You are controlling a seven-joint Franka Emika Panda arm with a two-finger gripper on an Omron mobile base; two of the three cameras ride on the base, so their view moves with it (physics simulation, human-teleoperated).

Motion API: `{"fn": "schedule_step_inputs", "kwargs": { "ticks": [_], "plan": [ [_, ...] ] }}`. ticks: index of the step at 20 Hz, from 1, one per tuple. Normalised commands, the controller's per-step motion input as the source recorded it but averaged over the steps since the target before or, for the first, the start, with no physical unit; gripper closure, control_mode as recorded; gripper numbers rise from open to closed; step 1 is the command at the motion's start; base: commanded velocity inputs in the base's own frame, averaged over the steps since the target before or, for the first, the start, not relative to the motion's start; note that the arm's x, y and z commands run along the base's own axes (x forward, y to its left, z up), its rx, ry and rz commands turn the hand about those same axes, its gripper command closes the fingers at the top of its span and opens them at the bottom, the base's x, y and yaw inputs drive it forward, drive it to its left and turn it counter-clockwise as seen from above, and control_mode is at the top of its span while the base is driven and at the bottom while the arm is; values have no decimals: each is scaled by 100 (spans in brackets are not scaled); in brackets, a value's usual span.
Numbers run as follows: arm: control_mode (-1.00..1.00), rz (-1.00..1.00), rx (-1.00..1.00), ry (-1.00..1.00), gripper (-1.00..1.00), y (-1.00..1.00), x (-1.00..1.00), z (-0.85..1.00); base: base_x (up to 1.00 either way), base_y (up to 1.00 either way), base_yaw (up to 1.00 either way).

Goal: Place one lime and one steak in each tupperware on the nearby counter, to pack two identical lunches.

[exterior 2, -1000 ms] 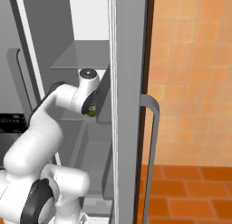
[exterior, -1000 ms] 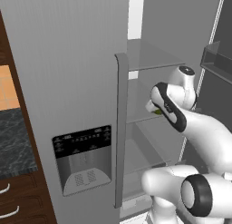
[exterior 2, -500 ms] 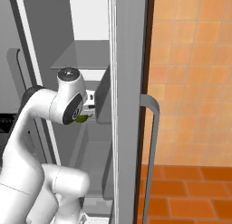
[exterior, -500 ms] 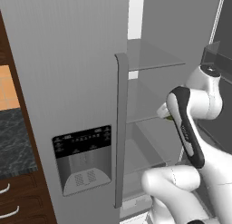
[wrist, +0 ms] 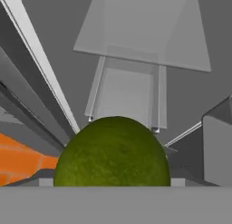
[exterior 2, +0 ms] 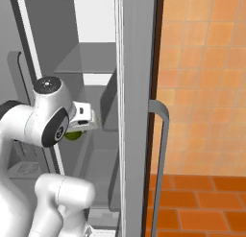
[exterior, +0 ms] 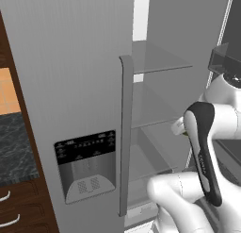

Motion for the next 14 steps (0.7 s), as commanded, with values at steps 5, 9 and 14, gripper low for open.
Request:
{"fn": "schedule_step_inputs", "kwargs": {
  "ticks": [5,9,14],
  "plan": [
    [100,0,0,0,100,0,0,0,-68,19,0],
    [100,0,0,0,100,0,0,0,-50,55,0],
    [100,0,0,0,100,0,0,0,-28,90,4]
  ]
}}
